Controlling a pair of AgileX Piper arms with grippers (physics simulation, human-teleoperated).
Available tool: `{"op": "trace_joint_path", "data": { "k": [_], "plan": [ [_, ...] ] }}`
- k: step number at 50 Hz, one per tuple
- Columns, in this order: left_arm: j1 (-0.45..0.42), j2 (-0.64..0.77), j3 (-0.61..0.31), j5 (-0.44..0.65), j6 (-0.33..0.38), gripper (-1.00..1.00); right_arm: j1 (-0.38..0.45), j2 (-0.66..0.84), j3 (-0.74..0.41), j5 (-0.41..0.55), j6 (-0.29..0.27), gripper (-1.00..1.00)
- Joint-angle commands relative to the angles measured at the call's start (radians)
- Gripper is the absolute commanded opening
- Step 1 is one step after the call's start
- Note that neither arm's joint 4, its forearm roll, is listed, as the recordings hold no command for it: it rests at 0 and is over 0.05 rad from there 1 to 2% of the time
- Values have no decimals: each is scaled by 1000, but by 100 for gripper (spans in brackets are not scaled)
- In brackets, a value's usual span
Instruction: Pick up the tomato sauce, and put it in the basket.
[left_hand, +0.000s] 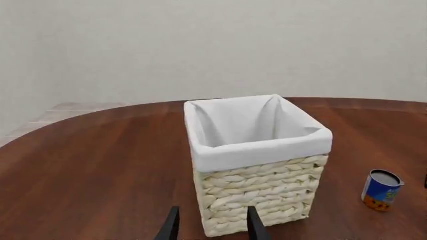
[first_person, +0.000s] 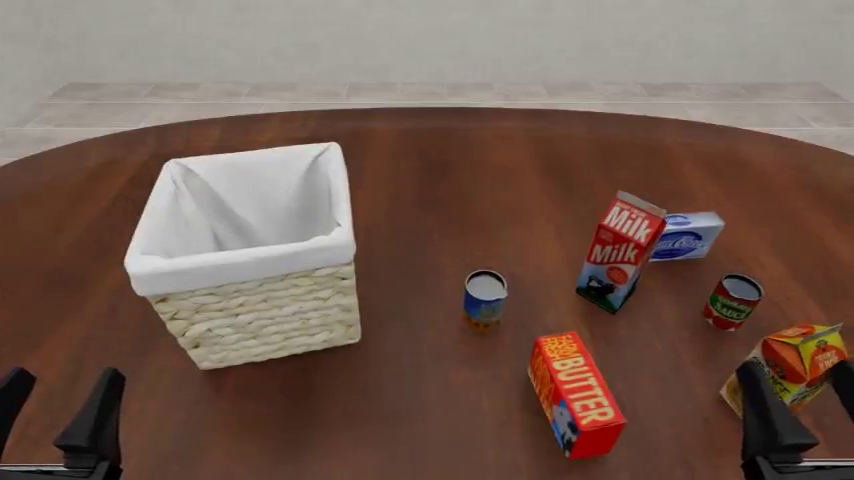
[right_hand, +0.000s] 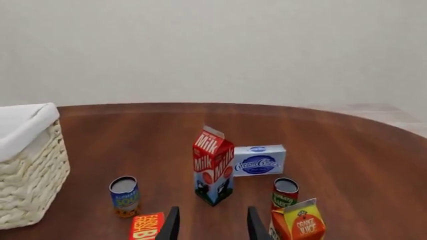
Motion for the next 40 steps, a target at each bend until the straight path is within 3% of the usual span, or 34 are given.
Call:
{"op": "trace_joint_path", "data": {
  "k": [1, 5, 6, 8, 9, 15, 21, 27, 34, 40],
  "plan": [
    [-1, -5, -9, 11, 4, 100, 12, 35, -161, 116, 42, 100],
    [-1, -5, -2, 6, 3, 100, 51, 105, -233, 169, 33, 100],
    [0, -4, -2, 9, -2, 100, 74, 137, -250, 180, 6, 100],
    [-1, -6, -2, 5, 4, 100, 110, 147, -286, 207, 35, 100],
    [0, -4, -6, 11, 0, 100, 119, 166, -326, 241, 11, 100],
    [0, -4, -1, 7, -2, 100, 126, 249, -435, 307, -17, 100],
    [0, -3, -1, 4, 2, 100, 164, 353, -560, 389, -5, 100],
    [0, -2, 0, 4, 0, 100, 162, 433, -638, 422, -53, 100],
    [0, 1, -6, 6, 0, 100, 165, 511, -728, 470, -61, 100],
    [0, 0, -8, 9, 0, 100, 131, 598, -863, 558, -99, 100]
  ]
}}
